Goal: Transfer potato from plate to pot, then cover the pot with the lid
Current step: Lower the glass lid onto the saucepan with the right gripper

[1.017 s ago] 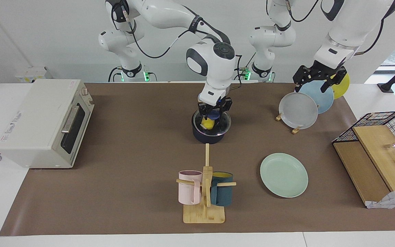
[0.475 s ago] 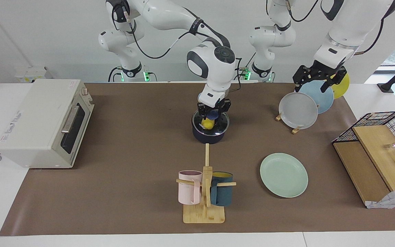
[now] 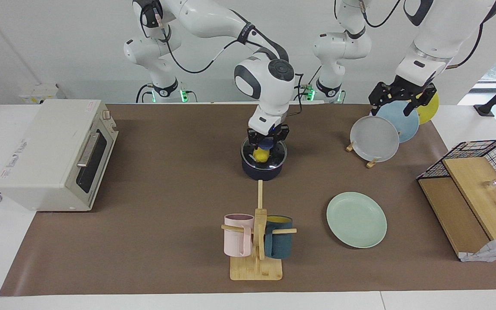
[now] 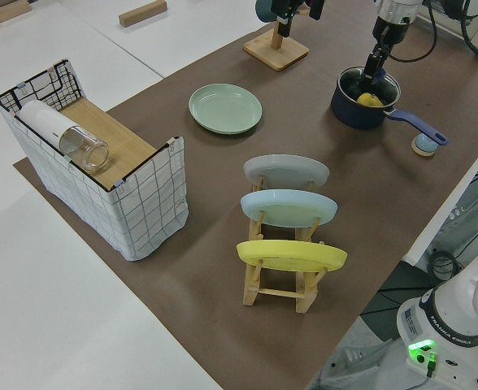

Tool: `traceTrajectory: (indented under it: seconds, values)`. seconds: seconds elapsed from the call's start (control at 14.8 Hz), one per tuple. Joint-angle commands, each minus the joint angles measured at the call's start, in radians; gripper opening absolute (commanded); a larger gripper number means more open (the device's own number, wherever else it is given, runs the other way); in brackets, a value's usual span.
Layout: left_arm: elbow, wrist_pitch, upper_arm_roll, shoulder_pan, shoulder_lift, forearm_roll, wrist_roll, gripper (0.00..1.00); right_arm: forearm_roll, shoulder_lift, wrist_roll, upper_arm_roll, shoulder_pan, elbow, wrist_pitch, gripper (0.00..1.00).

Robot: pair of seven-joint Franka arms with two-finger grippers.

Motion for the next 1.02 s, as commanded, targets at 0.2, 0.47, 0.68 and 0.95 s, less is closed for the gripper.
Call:
traceTrajectory:
  seconds: [0.2, 0.47, 0.68, 0.95]
  values:
    - [-0.022, -0.004, 0.013, -0.01, -0.019, 0.011, -0.014, 1.0, 0.024, -0.043, 0.015, 0.001, -0.001, -0.073, 0.027, 0.0]
    - [-0.022, -0.004, 0.013, -0.01, -0.019, 0.011, -0.014, 1.0, 0.022, -0.058, 0.012, 0.001, -0.005, -0.122, 0.066, 0.0]
    - [-0.022, 0.002, 0.013, -0.007, -0.019, 0.011, -0.014, 1.0, 0.022, -0.063, 0.012, 0.001, -0.007, -0.139, 0.085, 0.74]
    - [-0.022, 0.007, 0.013, -0.007, -0.019, 0.011, -0.014, 1.0, 0.016, -0.063, 0.012, 0.001, -0.011, -0.135, 0.083, 1.0]
